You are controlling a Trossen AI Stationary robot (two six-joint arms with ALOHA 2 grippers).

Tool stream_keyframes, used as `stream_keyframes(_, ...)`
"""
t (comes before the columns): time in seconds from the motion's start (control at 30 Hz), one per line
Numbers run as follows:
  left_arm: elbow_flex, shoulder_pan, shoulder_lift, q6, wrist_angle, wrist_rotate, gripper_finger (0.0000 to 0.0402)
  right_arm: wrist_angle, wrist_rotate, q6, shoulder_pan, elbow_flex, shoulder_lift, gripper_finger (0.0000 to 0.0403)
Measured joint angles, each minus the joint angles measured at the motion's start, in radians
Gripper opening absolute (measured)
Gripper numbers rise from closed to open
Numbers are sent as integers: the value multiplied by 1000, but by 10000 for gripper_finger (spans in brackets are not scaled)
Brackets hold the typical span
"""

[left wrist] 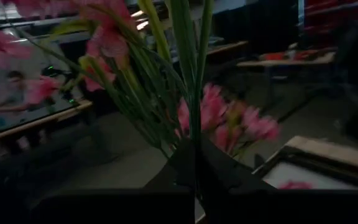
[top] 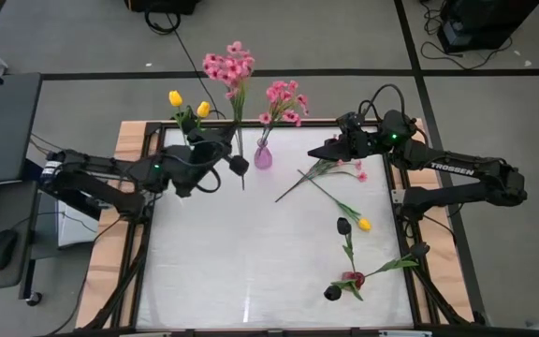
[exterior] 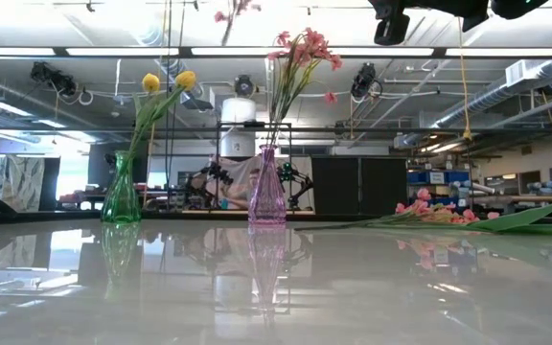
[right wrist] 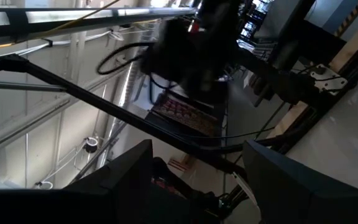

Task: Sort flowers into vase by color
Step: Put the bottom pink flower into the purple vase

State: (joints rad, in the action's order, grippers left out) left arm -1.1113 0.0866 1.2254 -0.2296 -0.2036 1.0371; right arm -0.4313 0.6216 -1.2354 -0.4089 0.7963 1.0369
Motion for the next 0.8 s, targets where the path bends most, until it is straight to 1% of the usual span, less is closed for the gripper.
stream_keyframes(0.1,78,-41,1,17,-83,7,9,0,0,0,0,0,0,258)
stream_keyframes(0.27,209,-95,1,92,-258,5,9,0,0,0,0,0,0,258)
stream_keyframes(0.4,255,-133,0,108,-315,-43,9,0,0,0,0,0,0,258)
stream_keyframes(0.57,260,-197,0,23,-330,-194,9,0,0,0,0,0,0,258)
stream_keyframes(0.8,261,-266,0,-219,-377,-449,9,0,0,0,0,0,0,258)
